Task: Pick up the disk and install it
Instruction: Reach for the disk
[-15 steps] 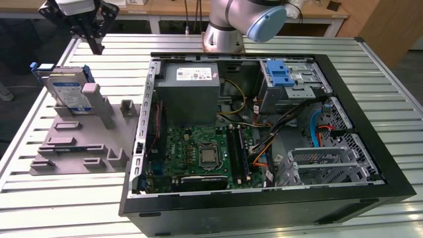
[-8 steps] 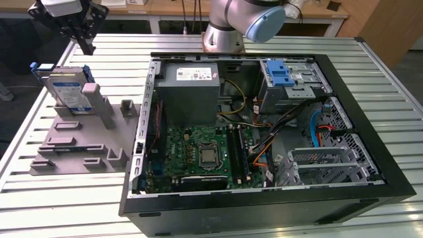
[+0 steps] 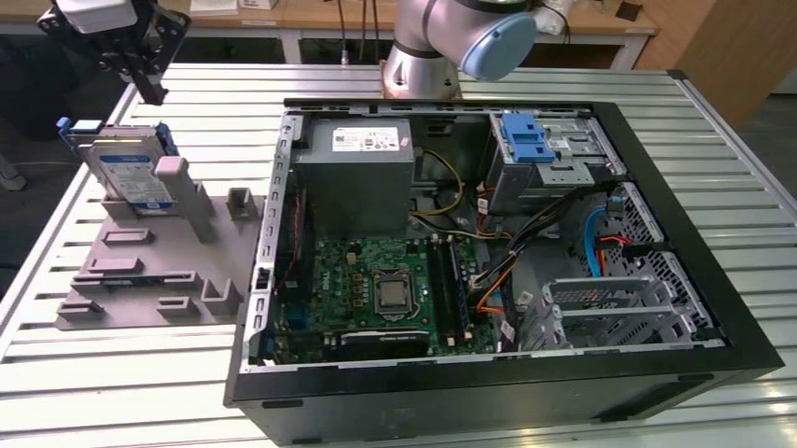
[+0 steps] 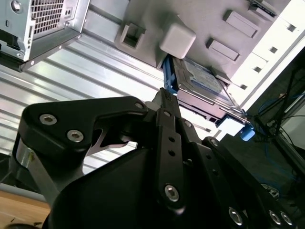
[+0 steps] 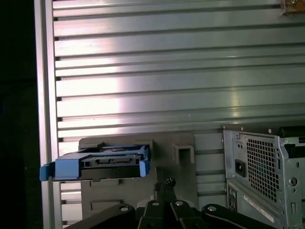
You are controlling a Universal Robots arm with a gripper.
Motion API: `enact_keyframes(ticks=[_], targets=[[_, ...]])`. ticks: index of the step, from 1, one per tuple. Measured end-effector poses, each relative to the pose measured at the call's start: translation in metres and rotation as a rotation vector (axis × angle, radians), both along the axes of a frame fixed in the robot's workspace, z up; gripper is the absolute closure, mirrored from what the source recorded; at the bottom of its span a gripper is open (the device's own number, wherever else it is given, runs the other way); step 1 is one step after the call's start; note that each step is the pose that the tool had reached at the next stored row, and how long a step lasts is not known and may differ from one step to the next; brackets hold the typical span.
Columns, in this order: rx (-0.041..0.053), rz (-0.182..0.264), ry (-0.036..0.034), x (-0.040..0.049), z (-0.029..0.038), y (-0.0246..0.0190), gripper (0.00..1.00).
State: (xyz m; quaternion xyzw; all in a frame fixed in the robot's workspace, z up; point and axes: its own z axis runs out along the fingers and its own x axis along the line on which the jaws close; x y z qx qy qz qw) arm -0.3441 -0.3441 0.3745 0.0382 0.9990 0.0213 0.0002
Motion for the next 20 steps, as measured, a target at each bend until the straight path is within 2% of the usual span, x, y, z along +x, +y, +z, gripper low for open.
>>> enact_keyframes(ticks=[6, 13, 16, 18, 20], targets=[[0.0000, 0.000, -0.0001, -0.0124, -0.0022, 0.0000, 0.89], [-0.0003, 0.005, 0.0001, -0.0145, -0.0034, -0.0007, 0.89], [-0.0002, 0.019, 0.0028, -0.0166, -0.0055, -0.0016, 0.89], [-0.0003, 0.025, 0.0031, -0.0210, -0.0066, -0.0018, 0.89], [-0.0003, 0.026, 0.0031, -0.0301, -0.0075, -0.0018, 0.89]])
